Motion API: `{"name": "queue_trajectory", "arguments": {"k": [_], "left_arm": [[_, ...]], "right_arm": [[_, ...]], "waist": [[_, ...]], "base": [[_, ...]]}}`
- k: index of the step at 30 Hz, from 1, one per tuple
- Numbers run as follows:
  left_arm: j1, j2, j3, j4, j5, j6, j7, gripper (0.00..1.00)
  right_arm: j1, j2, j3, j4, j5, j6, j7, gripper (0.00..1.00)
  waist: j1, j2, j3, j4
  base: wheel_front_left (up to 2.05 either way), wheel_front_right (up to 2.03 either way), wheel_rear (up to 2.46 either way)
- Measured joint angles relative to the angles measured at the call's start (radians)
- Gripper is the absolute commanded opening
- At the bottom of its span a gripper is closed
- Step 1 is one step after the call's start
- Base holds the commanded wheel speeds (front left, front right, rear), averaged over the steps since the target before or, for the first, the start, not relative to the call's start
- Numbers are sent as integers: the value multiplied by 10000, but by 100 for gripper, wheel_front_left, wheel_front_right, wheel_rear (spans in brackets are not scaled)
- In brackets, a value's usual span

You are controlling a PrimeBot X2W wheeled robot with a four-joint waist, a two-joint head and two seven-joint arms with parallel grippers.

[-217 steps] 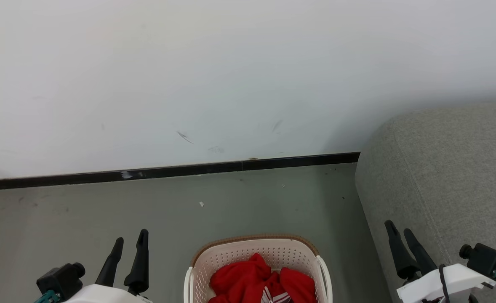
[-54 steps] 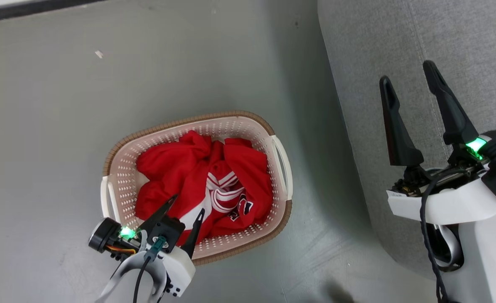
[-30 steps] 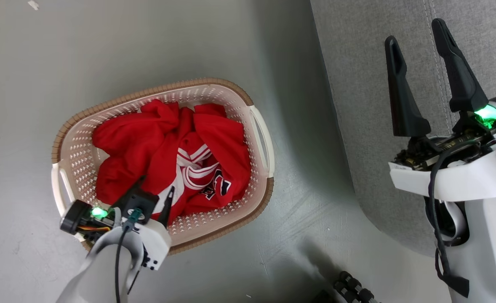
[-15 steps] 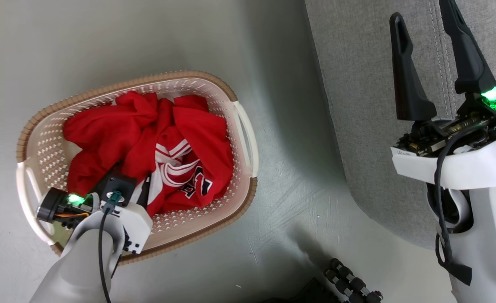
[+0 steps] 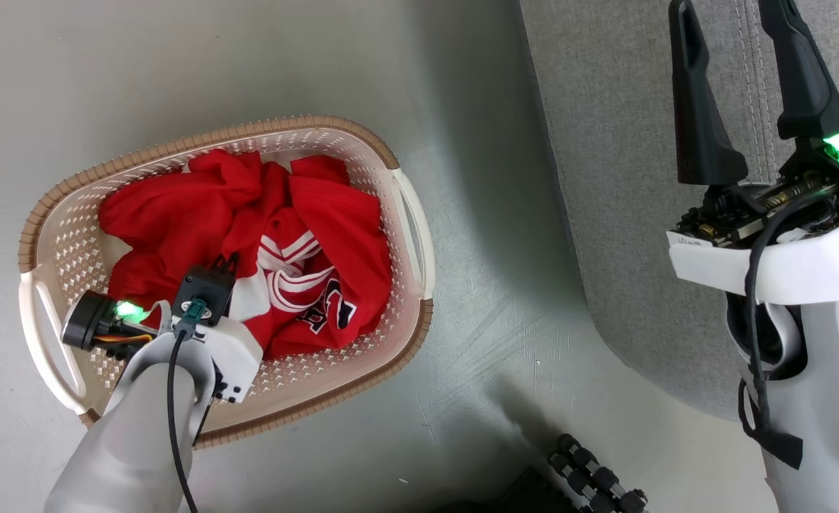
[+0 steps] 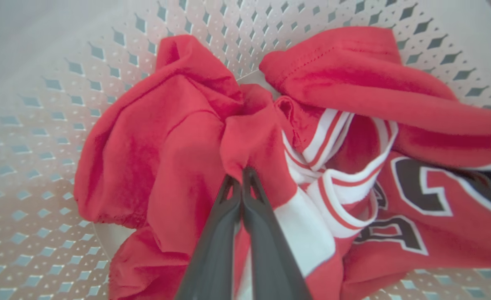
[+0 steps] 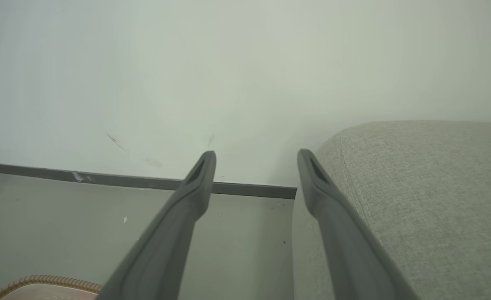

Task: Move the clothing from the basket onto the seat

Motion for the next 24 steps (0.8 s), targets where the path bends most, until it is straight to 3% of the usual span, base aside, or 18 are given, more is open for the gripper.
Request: {"name": "queue_trajectory", "arguments": {"k": [16, 24], "left_arm": [[38, -148, -15, -1720, -105, -144, 0, 0], [530, 61, 92, -3112, -316, -236, 0, 0]], "right_arm": [[-150, -2, -192, 330, -15, 0, 0, 100], [-144, -6, -385, 585, -314, 0, -2, 100]], "waist": [[-1, 0, -406, 275], [0, 0, -860, 570]], "base": [[0, 0, 0], [0, 0, 0]]}}
